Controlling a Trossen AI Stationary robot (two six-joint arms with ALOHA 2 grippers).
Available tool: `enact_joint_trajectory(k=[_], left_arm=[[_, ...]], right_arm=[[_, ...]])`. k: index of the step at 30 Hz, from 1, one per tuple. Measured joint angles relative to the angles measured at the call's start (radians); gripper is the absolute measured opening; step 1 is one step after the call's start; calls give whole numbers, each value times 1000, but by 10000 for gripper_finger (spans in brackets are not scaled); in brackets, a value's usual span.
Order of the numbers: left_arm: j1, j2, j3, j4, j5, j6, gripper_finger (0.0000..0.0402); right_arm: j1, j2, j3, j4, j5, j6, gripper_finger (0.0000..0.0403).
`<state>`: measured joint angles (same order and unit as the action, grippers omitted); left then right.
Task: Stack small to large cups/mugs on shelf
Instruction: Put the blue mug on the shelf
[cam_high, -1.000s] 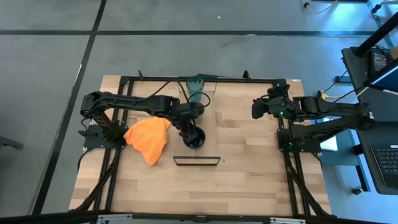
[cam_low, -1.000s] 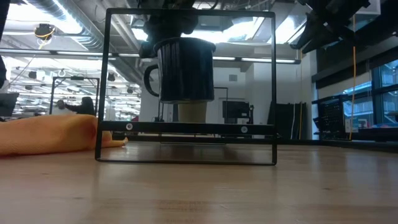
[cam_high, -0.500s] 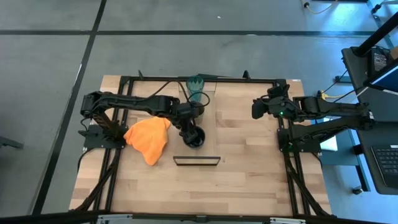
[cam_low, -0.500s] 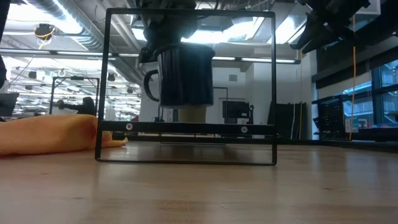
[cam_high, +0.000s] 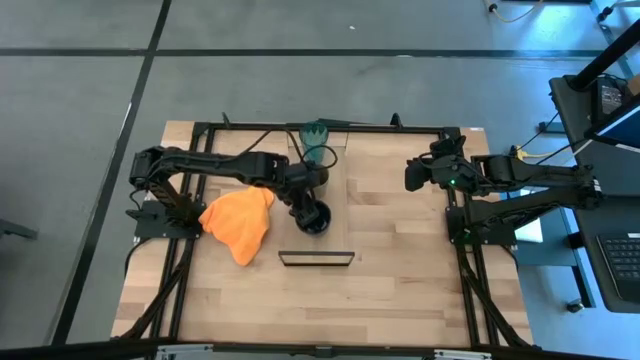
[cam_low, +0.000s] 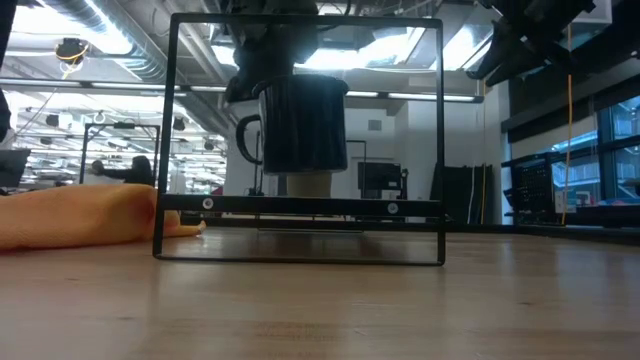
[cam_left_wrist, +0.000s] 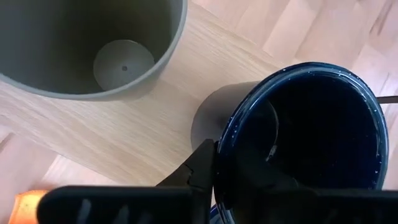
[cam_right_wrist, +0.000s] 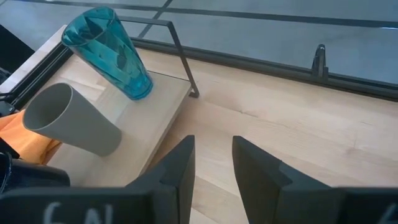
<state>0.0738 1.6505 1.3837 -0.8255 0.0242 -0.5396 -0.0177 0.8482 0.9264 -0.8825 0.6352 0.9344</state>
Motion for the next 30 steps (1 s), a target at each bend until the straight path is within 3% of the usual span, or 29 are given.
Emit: enact_joint_trajectory(k=[8, 30], left_arm=[[-7, 0, -70, 42, 19, -7, 51], [18, -13, -55, 75, 12, 7, 50]], right_arm=[[0, 0, 0, -2, 0, 0, 109], [0, 0, 0, -5, 1, 0, 109]])
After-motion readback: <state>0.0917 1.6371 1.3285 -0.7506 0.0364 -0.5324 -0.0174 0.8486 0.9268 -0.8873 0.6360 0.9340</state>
